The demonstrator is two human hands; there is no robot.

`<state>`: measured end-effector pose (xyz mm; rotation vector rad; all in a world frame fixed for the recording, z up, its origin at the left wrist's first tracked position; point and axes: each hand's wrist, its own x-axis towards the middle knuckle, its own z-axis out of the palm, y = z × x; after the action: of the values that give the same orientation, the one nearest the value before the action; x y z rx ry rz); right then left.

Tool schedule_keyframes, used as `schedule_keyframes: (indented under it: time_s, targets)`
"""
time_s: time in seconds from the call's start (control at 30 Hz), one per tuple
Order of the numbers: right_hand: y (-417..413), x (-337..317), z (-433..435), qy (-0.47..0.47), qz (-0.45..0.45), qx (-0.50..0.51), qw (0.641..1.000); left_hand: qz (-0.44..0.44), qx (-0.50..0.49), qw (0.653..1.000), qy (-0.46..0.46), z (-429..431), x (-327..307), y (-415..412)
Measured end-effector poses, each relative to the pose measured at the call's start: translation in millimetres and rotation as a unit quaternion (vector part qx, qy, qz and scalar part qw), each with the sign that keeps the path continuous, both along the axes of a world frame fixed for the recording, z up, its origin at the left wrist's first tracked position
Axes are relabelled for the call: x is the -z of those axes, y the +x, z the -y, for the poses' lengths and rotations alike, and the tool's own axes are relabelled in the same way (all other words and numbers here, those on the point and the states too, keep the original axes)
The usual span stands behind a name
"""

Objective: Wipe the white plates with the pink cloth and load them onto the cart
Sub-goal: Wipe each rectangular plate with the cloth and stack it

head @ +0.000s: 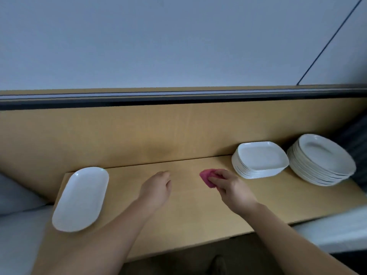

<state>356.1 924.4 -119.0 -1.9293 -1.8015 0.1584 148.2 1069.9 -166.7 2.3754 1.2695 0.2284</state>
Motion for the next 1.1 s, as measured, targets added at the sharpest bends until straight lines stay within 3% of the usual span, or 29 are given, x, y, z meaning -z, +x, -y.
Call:
schedule_keyframes:
  time_s: [0.27, 0.5, 0.7, 0.83, 1.1]
  targets:
    - [119.0, 8.6, 69.4, -0.014, -0.017, 0.108, 0.994, 0.048, 0.087, 0.995, -0.032, 32.8, -11.0, 160.7]
    - [209.4, 21.5, 111.0, -0.01, -0.026, 0.142, 0.989, 0.044, 0.046, 0.995, -0.075, 51.7, -10.9, 270.0]
    - [251.7, 25.7, 122.9, -0.014, -0.022, 0.121, 0.992, 0.02, -0.04, 0.992, -0.118, 48.0, 4.4, 307.6]
    - [267.6, 28.9, 123.3, -0.004, -0.033, 0.1, 0.994, 0.053, -0.11, 0.976, -0.178, 48.3, 5.6, 316.0]
    - [279.6, 19.7, 111.0, 0.017, -0.025, 0.072, 0.997, 0.049, -0.144, 0.969, -0.197, 45.4, 2.7, 319.1]
